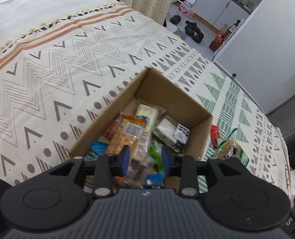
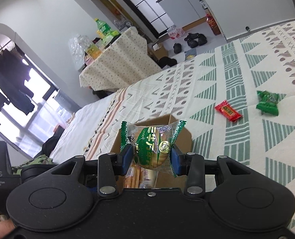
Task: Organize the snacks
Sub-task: 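Carry the clear packet and green cake over the box with both tools, then open both tools to drop the clear packet and green cake into the box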
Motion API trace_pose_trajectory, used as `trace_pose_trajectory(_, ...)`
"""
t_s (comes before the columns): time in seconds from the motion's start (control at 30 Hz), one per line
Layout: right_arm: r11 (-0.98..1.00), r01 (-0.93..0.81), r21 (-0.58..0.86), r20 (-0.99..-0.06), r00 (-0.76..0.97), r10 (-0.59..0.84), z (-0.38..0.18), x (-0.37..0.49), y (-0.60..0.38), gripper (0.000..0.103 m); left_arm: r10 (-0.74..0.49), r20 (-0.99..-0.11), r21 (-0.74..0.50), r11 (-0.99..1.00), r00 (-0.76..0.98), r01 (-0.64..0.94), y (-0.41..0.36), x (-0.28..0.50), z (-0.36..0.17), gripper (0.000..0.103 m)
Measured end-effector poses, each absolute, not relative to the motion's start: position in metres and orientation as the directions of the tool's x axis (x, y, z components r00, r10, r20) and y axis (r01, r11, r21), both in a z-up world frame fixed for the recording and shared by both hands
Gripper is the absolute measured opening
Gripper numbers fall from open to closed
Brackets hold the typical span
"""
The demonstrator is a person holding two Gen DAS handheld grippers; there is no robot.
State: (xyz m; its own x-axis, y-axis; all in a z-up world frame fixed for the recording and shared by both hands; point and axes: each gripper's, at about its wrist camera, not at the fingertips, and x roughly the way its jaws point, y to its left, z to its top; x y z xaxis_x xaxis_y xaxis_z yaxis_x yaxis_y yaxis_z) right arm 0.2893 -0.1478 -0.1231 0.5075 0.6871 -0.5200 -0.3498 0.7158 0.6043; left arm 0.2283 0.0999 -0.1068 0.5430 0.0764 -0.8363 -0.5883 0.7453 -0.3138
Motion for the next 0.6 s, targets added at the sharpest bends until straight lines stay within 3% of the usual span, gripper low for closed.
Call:
trace_pose_trajectory(0.1, 0.716, -0.355, 0.601, -0.531, 0.493, 0.689, -0.127, 0.289, -0.14, 0.04, 0.097, -0.835, -0.3, 0.745, 0.541, -0.596, 0.108, 0.23, -0.105, 0.05)
trace_pose_trajectory(0.27, 0.699, -0.379, 0.606, -0.529, 0.465, 0.71, -0.129, 0.289, -0.128, 0.042, 0.112, -0.84, -0.283, 0.745, 0.532, -0.604, 0.118, 0.231, -0.104, 0.056)
trace_pose_trajectory(0.4, 0.699, -0.394, 0.596, -0.538, 0.449, 0.713, -0.128, 0.288, -0.122, 0.059, 0.111, -0.848, -0.271, 0.749, 0.518, -0.604, 0.123, 0.233, -0.104, 0.062)
trace_pose_trajectory(0.6, 0.748, -0.338, 0.571, -0.566, 0.497, 0.657, -0.128, 0.293, -0.135, 0.061, 0.123, -0.851, -0.254, 0.755, 0.511, -0.605, 0.124, 0.232, -0.102, 0.071)
